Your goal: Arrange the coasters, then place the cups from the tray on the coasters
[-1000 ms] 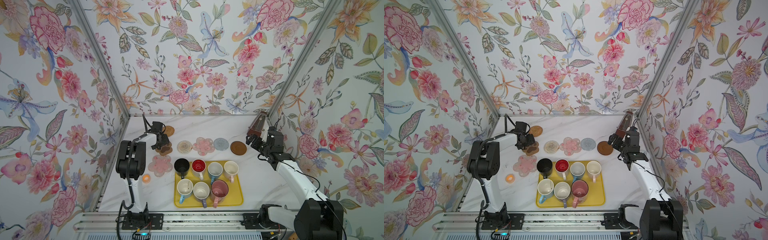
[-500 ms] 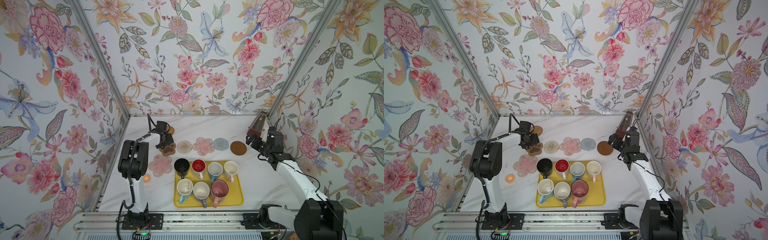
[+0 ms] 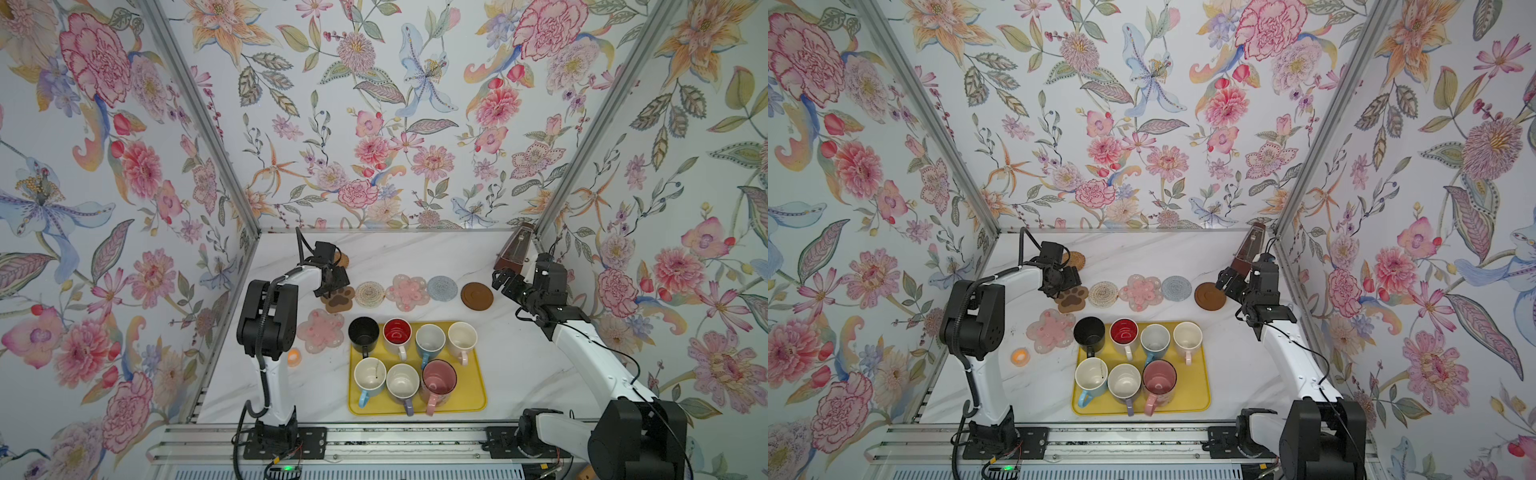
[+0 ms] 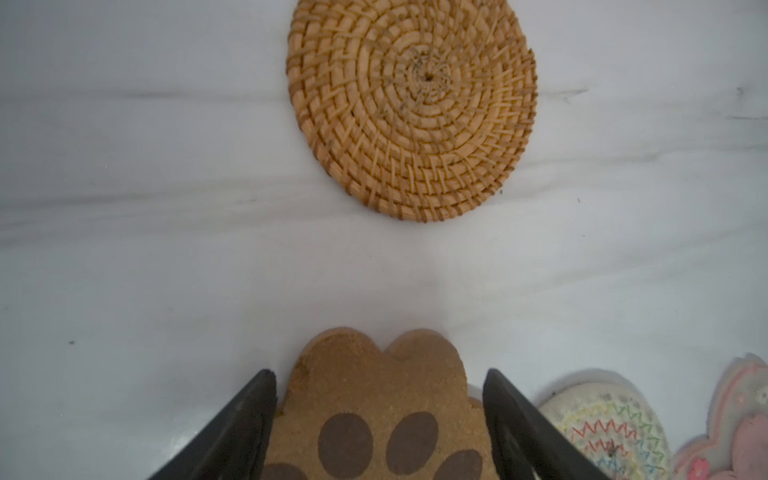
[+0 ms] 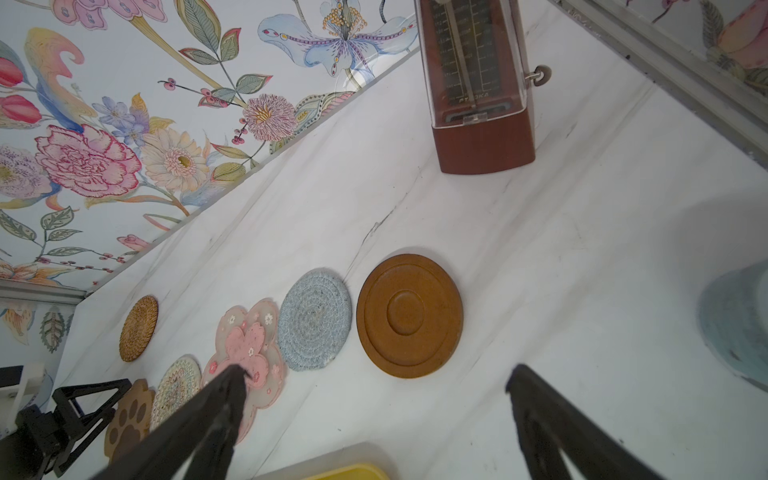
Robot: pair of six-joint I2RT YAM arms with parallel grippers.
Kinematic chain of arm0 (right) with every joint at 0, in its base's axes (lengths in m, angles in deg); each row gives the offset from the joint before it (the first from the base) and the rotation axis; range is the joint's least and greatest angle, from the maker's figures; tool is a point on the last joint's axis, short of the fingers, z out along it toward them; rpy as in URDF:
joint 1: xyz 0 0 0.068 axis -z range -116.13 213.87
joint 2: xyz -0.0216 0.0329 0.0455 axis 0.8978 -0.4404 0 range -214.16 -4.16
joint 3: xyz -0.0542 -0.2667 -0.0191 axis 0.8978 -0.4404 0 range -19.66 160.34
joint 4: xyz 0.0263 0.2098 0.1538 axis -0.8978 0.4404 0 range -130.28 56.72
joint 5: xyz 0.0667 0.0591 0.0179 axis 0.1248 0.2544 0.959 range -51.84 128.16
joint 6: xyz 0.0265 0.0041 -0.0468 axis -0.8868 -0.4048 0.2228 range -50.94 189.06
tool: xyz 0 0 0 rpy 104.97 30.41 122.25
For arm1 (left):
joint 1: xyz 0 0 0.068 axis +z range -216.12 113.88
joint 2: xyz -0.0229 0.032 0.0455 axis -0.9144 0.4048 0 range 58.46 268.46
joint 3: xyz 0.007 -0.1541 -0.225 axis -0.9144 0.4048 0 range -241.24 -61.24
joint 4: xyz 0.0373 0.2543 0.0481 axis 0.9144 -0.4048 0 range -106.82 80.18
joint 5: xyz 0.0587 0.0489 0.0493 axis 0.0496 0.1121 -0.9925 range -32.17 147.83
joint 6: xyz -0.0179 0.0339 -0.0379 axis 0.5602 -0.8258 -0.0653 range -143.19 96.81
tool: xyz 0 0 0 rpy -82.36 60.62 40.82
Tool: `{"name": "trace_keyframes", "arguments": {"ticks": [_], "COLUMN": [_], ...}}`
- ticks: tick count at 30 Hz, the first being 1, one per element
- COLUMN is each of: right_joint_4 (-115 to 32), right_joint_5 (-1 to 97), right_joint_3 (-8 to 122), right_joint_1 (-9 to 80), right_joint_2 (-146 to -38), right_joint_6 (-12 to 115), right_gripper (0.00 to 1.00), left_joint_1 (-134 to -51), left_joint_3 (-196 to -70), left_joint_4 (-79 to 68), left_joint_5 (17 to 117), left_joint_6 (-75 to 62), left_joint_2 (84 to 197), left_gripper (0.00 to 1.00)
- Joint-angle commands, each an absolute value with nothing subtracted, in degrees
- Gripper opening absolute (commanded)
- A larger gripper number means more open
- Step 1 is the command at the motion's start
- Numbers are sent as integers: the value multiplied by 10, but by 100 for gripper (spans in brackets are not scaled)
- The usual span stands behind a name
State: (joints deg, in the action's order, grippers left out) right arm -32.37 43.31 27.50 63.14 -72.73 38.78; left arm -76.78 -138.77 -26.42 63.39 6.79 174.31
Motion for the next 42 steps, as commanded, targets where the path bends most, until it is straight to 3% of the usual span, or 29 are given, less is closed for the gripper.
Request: {"name": "trace_keyframes", "arguments": {"ticks": [1,13,22,33,42], "right_joint_4": [-324,-323,-326,-341,-346], "right_joint_5": [425,426,432,438,441], "right_joint_3": [268,267,274,279,290], "right_joint_1": [628,628,627,621,613], "right_joint_2": [-724,-722,-730,-747,-759], "right_joint_6": [393,392,391,388,390], "right_gripper": [99,99,99,99,99], "left_joint_1": [-775,-776,-767,-817,-861], "left_joint_3": [-1405,-1412,-1409,-1190,-1105], "left_joint_4": [-263,-261,-321,-459,-461], "left_joint_5": [648,653,572,448,475], "left_joint_6": [80,79,43,75,132], "left_joint_2": [1752,1736,1613,1405,1355], "left_gripper": [80,80,81,81,81]}}
